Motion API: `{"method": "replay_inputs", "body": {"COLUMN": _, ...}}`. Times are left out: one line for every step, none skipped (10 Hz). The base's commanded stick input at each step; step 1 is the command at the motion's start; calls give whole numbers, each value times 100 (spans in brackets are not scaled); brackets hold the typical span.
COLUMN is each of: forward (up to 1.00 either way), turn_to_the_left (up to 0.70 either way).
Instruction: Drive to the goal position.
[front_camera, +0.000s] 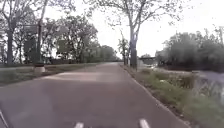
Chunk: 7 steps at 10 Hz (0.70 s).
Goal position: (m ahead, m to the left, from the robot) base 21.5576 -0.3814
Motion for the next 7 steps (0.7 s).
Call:
{"method": "replay_inputs", "body": {"forward": 70, "turn_to_the_left": 35}}
{"method": "replay_inputs", "body": {"forward": 70, "turn_to_the_left": 30}}
{"method": "replay_inputs", "body": {"forward": 70, "turn_to_the_left": 16}}
{"method": "replay_inputs", "body": {"forward": 70, "turn_to_the_left": 2}}
{"method": "replay_inputs", "body": {"forward": 70, "turn_to_the_left": 0}}
{"method": "replay_inputs", "body": {"forward": 70, "turn_to_the_left": 0}}
{"method": "replay_inputs", "body": {"forward": 70, "turn_to_the_left": 0}}
